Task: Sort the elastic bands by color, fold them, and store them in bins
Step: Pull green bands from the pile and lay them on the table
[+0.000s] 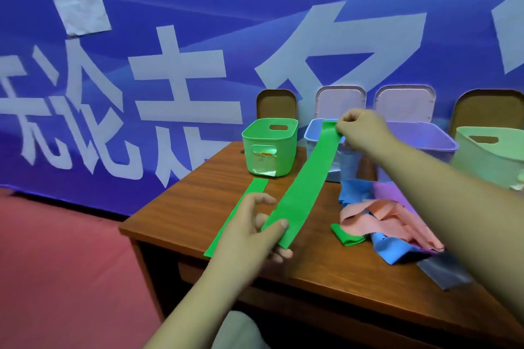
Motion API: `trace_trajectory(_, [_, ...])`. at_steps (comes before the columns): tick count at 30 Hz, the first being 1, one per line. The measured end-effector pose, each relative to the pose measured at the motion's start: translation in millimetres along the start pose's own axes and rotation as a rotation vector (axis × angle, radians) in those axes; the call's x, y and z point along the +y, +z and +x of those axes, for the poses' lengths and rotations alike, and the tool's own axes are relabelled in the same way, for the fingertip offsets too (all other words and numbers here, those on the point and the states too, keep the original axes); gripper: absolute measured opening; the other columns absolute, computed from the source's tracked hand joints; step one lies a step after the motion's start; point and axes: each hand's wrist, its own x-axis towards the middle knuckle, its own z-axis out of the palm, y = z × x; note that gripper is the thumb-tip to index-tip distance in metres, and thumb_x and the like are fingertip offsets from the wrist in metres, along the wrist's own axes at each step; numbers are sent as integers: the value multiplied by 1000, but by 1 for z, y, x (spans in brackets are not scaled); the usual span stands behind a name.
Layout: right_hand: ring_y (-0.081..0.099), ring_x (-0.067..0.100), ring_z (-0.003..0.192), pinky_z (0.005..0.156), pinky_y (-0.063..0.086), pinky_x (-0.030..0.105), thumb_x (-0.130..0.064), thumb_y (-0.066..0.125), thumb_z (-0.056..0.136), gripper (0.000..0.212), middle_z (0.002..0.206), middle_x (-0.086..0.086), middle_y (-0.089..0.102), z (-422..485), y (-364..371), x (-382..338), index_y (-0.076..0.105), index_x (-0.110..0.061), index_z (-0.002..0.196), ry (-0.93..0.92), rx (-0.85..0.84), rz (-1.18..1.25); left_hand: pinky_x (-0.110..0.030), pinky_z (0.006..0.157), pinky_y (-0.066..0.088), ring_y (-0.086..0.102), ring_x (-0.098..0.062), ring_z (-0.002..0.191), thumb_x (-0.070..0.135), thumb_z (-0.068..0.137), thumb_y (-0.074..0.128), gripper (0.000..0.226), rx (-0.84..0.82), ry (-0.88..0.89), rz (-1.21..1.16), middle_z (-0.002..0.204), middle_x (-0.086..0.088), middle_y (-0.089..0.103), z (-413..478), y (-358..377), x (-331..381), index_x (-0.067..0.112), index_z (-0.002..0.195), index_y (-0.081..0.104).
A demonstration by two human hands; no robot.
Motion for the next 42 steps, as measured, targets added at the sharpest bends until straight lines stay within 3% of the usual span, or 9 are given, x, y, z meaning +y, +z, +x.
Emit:
trace_trajectory(4, [69, 20, 57, 54, 53, 26, -12, 59, 87, 13, 73, 8, 72, -3, 46, 7, 71, -14, 84, 65, -72, 83, -36, 61, 59, 75, -33, 66, 7, 100, 68, 12, -7, -39, 6, 82, -5, 71, -9, -28, -3, 15, 105, 60])
trace_trajectory(9, [68, 23, 66, 56, 55, 35, -21, 60, 83, 13, 69, 6, 74, -8, 99, 6, 73, -20, 81, 105, -123, 130, -42, 67, 62, 76, -38, 70, 1, 98, 69, 31, 83, -46, 6, 72, -12, 69, -17, -53, -11, 21, 116, 54])
trace_trajectory(13, [64, 23, 60, 61, 60, 40, -19, 59, 83, 16, 75, 10, 76, -8, 133, 3, 75, -17, 87, 101, -139, 136, -39, 66, 60, 76, -36, 72, 0, 98, 67, 25, 95, -57, -8, 84, -22, 67, -21, -71, -20, 23, 106, 63])
trace_trajectory(17, [72, 30, 79, 78, 64, 49, -23, 61, 81, 13, 85, 7, 76, -3, 164, 6, 73, -17, 81, 105, -175, 124, -39, 73, 62, 77, -36, 78, 3, 96, 72, 10, 70, -94, 75, 83, -15, 77, -25, -87, -26, 13, 95, 70])
trace_trajectory(22, [70, 30, 94, 88, 60, 48, -21, 62, 84, 15, 85, 1, 74, -6, 195, 12, 73, -17, 75, 118, -175, 94, -35, 87, 61, 78, -32, 89, 2, 89, 80, 25, -7, -126, 159, 87, -13, 80, -30, -104, -28, 15, 108, 70])
trace_trajectory(27, [69, 27, 105, 91, 54, 35, -21, 63, 88, 13, 98, 1, 76, -6, 221, 20, 75, -21, 83, 114, -212, 33, -22, 70, 58, 77, -17, 78, -3, 94, 72, 12, 7, -102, 115, 88, -21, 75, -26, -111, -35, 6, 103, 72])
trace_trajectory(31, [67, 25, 108, 87, 50, 33, -26, 61, 91, 19, 107, 0, 76, -10, 234, 31, 77, -21, 99, 98, -194, -43, -16, 66, 48, 63, -6, 70, 8, 90, 80, 12, 26, -55, 244, 78, -7, 71, -23, -115, -44, 18, 95, 76])
trace_trajectory(36, [65, 26, 108, 84, 46, 32, -30, 59, 93, 15, 108, -2, 74, -9, 242, 33, 73, -25, 93, 64, -177, -136, -22, 70, 44, 56, -16, 74, 19, 83, 88, 18, 102, 32, 391, 85, 1, 66, -21, -120, -56, 33, 89, 79])
trace_trajectory(42, [65, 22, 106, 83, 48, 33, -34, 58, 92, 16, 104, -8, 72, -5, 245, 36, 72, -30, 96, 73, -192, -152, -21, 69, 46, 56, -21, 73, 17, 81, 89, 20, 142, 61, 390, 88, 1, 64, -21, -120, -60, 34, 89, 80])
